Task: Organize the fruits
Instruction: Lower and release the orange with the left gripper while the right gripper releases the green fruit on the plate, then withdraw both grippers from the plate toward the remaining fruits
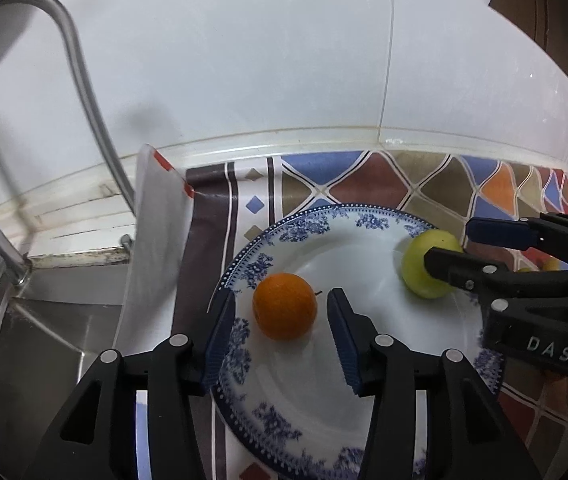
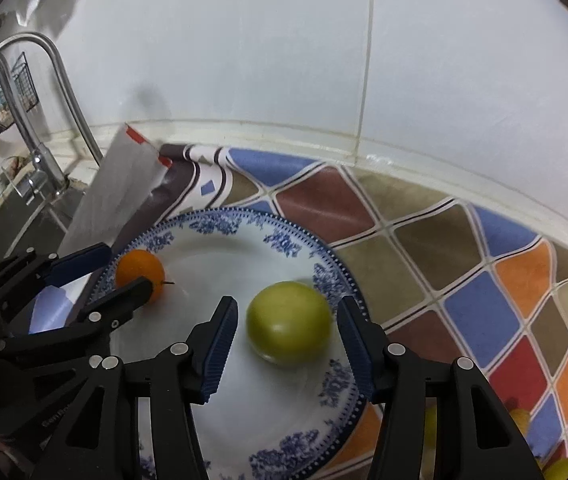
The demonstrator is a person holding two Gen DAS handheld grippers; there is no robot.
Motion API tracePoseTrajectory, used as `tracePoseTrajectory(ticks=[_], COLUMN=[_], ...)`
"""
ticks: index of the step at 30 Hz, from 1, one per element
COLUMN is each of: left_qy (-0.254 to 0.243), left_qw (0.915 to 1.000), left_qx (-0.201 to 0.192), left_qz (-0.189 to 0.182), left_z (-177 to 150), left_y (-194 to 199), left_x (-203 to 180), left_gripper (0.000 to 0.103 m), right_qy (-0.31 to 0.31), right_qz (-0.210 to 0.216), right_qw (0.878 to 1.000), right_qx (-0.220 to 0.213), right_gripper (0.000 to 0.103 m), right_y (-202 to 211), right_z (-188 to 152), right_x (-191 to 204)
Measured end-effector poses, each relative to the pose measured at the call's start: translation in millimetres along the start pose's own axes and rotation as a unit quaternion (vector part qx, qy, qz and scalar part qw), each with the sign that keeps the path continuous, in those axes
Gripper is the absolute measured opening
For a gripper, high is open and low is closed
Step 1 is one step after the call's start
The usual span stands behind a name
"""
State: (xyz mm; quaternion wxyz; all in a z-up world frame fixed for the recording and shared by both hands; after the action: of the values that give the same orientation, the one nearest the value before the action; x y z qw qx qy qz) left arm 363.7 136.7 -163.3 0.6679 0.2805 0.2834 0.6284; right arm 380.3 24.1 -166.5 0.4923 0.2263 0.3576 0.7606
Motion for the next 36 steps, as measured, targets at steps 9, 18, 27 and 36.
tracePoseTrajectory(ticks=[9, 18, 27, 36], left_qy=[0.009, -0.001, -0.006, -0.008], left_qw=[0.9992, 0.9958, 0.9918, 0.9886], left_qx=[-0.039, -0.091, -0.126, -0.146], left_qz=[0.0, -0.007, -0.018, -0.038], left_z=[-0.8, -7.0, -15.0, -27.5], left_y=[59.6, 124.7, 176.2, 210.6], left_x=[-8.4, -32.2, -58.5, -90.9], left_gripper=[0.064, 0.08, 0.095, 0.101], right_qy=[-0.001, -0.012, -0.033, -0.052], right_qz=[-0.012, -0.029, -0.042, -0.075], right_qw=[0.999, 0.994, 0.988, 0.981], right_qx=[-0.05, -0.101, -0.143, -0.169], right_gripper=[0.053, 0.065, 0.073, 0.077], right_y=[57.4, 124.2, 185.3, 229.0], right_z=[-8.4, -28.7, -51.5, -82.9], right_x=[2.8, -1.3, -10.4, -29.8])
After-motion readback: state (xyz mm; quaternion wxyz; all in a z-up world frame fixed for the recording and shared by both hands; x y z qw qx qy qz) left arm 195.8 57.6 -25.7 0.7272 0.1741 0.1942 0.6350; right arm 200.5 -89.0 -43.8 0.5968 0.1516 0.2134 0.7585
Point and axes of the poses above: each gripper's, at about its wrist camera, not at the fingertips, and y roughly against the way its jaws point, x to its left, z to its top, the point moved 9 cm from there along -y, roughly the way its jaws point, and after that the axes turned 5 degrees about y, right-handed, at the moved point
